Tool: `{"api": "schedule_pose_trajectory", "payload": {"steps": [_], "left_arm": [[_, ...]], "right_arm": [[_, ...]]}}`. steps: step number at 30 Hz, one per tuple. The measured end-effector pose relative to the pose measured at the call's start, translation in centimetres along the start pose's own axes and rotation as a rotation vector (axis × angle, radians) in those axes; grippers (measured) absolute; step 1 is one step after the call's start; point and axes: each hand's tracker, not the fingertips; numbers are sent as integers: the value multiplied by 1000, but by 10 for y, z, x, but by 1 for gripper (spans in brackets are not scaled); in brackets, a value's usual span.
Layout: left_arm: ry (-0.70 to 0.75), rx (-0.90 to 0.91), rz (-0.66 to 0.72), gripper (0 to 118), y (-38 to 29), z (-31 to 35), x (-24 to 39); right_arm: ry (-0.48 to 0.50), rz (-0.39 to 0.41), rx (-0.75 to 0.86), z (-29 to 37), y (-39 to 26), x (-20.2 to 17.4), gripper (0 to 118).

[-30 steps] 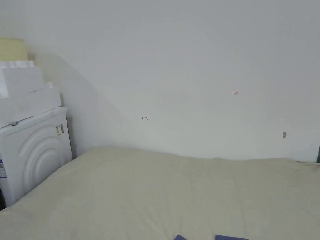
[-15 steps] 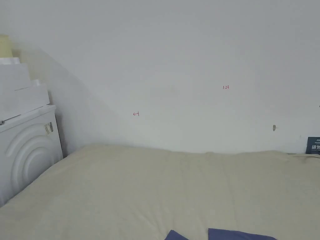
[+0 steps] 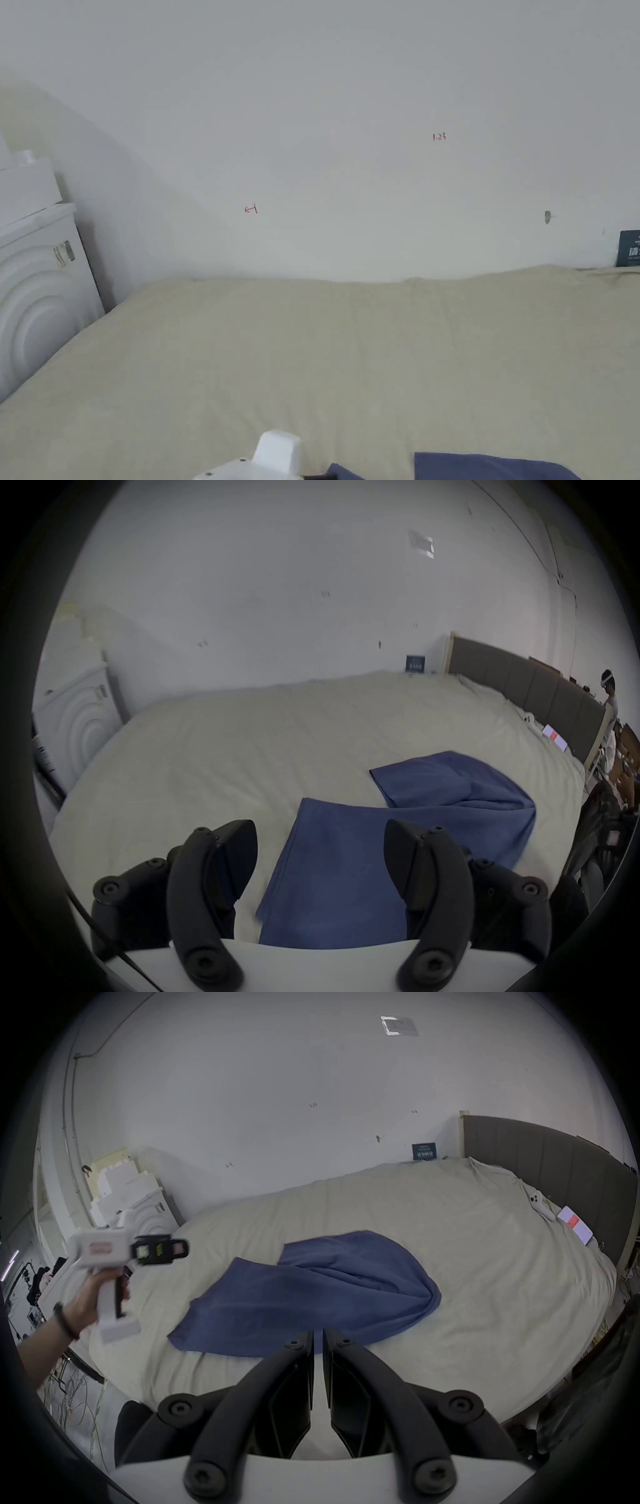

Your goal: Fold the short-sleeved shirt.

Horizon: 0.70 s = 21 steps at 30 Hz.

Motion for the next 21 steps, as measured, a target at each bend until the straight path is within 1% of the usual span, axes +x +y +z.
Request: {"api": "schedule_pose_trajectory", "payload": {"steps": [2,3,4,7,9,11,13,14,17,18,20,21], "left_arm": [[11,-80,-26,81,5,-51,-3],[2,-119,-6,81,4,-72,-5],[3,-105,1,81,2,-88,-6],[-13,-155,52,81,-7,-133,-8],[-9,-181,51,81,-14,-151,-7],[9,-223,61,80,-21,-165,-6],[23,-191,36,78,-24,-161,0],[32,-197,23,73,-23,-158,3],[34,-205,-36,28,-23,-151,10],[27,-213,-24,21,-22,-151,10],[34,-217,-24,17,-24,-151,11],[36,-222,-29,16,-24,-150,13]], "right_arm": [[-17,-30,-33,-9,-3,10,5],[-29,-41,-46,-12,-4,14,5],[-43,-48,-55,-15,-5,18,5],[-83,-50,-88,-21,-7,30,5],[-103,-55,-104,-25,-8,38,5],[-123,-78,-120,-28,-11,45,5],[-132,-107,-129,-29,-14,51,5],[-135,-122,-133,-30,-16,54,5],[-130,-151,-145,-36,-20,59,5],[-129,-153,-151,-38,-20,60,5],[-122,-141,-152,-43,-16,60,5],[-113,-121,-146,-46,-10,61,5]]}}
